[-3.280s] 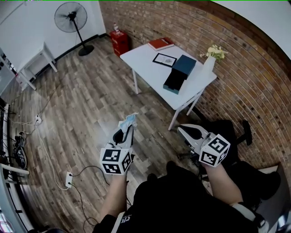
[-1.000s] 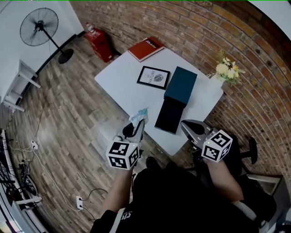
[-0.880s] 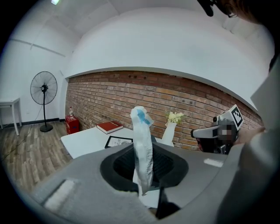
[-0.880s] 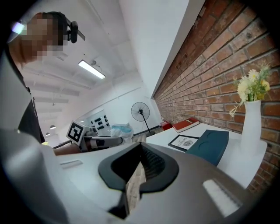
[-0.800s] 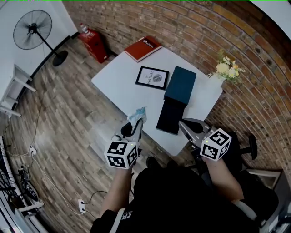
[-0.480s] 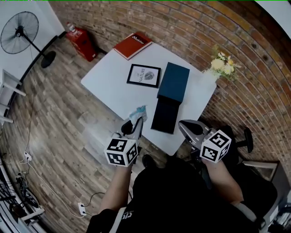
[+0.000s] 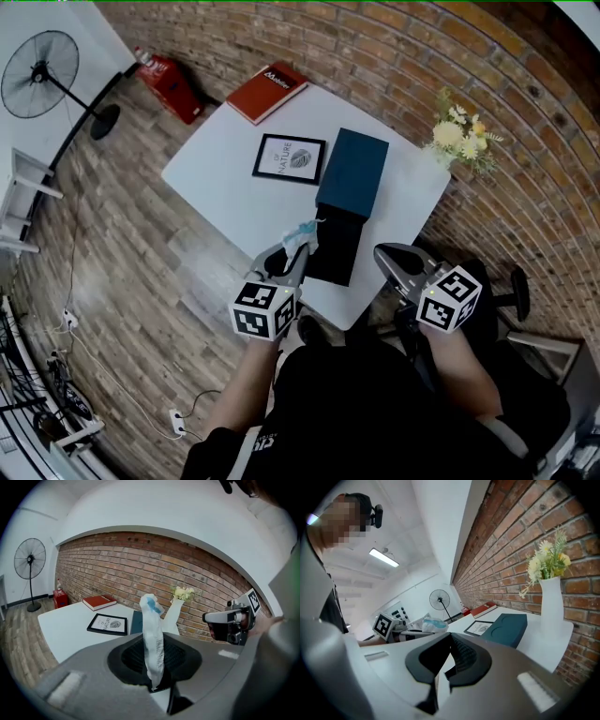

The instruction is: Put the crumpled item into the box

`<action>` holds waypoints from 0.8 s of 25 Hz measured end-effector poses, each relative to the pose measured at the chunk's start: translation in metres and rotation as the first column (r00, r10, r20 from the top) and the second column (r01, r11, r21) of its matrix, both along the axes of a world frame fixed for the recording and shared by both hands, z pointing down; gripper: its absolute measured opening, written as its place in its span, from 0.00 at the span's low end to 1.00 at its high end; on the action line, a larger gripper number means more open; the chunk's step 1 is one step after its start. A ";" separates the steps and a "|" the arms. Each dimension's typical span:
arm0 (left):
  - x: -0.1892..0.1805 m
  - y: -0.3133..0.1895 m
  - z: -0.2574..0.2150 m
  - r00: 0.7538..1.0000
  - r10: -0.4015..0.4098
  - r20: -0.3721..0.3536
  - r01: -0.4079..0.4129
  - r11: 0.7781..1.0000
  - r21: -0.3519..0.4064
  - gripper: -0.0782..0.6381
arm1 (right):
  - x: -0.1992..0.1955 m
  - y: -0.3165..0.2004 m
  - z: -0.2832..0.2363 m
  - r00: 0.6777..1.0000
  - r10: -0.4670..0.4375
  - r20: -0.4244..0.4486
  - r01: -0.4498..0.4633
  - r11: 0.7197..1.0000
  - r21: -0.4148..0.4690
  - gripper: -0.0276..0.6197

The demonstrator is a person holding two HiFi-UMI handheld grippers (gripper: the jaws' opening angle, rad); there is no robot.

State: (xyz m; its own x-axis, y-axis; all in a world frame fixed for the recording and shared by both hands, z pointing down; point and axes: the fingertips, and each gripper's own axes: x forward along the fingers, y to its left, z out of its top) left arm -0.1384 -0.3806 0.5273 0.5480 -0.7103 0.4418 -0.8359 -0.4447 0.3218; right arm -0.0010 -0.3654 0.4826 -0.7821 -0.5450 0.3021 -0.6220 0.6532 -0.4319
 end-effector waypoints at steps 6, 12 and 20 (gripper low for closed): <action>0.024 -0.008 0.023 1.000 0.020 0.022 -0.019 0.998 -0.051 0.20 | 0.024 -0.003 0.023 1.000 0.002 -0.002 -0.002 0.999 -0.052 0.04; 0.040 -0.011 0.047 1.000 0.008 0.017 -0.006 0.995 -0.104 0.20 | 0.022 -0.002 0.033 0.998 -0.058 -0.003 0.058 0.995 -0.085 0.04; 0.058 -0.006 0.082 0.997 0.045 0.063 -0.032 0.981 -0.192 0.20 | 0.010 0.000 0.043 0.993 -0.119 0.026 0.121 0.986 -0.113 0.04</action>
State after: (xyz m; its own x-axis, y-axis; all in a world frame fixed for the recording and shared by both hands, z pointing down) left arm -0.0802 -0.3870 0.6096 0.5383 -0.5880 0.6037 -0.8416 -0.4129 0.3483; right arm 0.0092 -0.3655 0.5251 -0.8459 -0.4098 0.3413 -0.5331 0.6682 -0.5190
